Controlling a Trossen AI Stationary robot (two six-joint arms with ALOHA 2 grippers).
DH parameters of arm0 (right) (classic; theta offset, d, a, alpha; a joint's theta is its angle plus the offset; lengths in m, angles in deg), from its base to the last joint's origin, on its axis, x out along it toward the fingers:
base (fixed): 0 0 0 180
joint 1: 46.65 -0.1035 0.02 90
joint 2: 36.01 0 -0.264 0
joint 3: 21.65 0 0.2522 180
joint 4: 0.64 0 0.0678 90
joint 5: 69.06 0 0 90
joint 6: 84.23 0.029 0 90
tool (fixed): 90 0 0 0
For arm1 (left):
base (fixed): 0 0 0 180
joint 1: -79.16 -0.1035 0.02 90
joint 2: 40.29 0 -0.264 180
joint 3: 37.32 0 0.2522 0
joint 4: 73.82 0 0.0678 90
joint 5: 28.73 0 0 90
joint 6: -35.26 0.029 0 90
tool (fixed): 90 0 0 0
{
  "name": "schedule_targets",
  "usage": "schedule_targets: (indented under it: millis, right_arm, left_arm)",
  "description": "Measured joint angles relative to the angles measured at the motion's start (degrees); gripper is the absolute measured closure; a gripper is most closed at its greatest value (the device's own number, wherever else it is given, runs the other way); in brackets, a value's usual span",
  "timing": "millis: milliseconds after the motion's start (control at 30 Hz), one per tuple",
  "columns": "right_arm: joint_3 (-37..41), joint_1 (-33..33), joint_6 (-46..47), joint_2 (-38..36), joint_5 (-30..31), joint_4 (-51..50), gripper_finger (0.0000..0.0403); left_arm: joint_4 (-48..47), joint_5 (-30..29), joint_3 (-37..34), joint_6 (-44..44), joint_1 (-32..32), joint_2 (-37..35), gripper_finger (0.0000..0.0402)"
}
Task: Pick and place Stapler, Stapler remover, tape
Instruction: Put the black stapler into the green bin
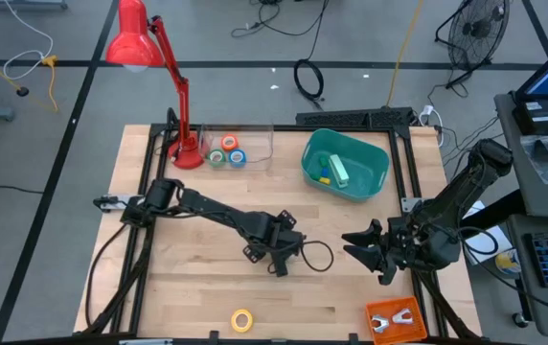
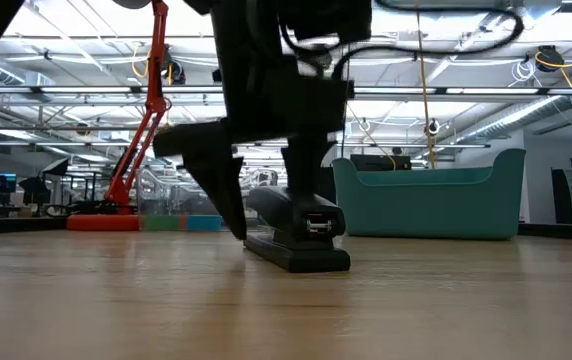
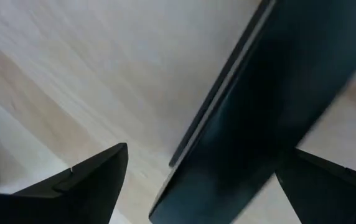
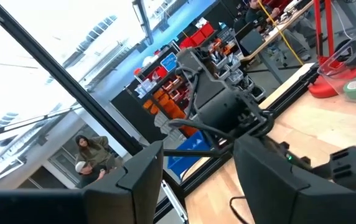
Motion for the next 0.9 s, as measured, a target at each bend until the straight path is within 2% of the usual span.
schedule_targets:
  millis: [233,333,433,667,767,900]
  right_arm:
    - [0.00,-0.02,1.67,0.00,-0.14,0.00,0.0211]
    - [0.00,-0.02,1.75,0.00,-0.34,-0.02,0.0211]
    - [0.00,-0.02,1.73,0.00,-0.44,0.01,0.0211]
    - [0.00,-0.02,1.52,0.00,-0.07,0.39,0.0211]
    - [0.00,-0.02,1.36,0.00,-0.04,0.68,0.0211]
    - [0.00,-0.02,0.58,0.00,-0.05,1.29,0.0211]
  left_arm:
    - [-3.29,0.13,0.01,-3.52,-1.23,0.55,0.0017]
    - [-4.23,3.03,0.01,-5.55,-1.31,0.48,0.0058]
    - [-4.60,6.07,0.01,-7.02,-1.10,0.51,0.0117]
    - [-6.75,7.82,0.01,-15.28,0.32,0.50,0.0236]
    - [-7.79,8.16,0.02,-17.93,0.94,0.48,0.0267]
    - [-8.57,9.97,0.03,-22.49,1.41,0.48,0.0270]
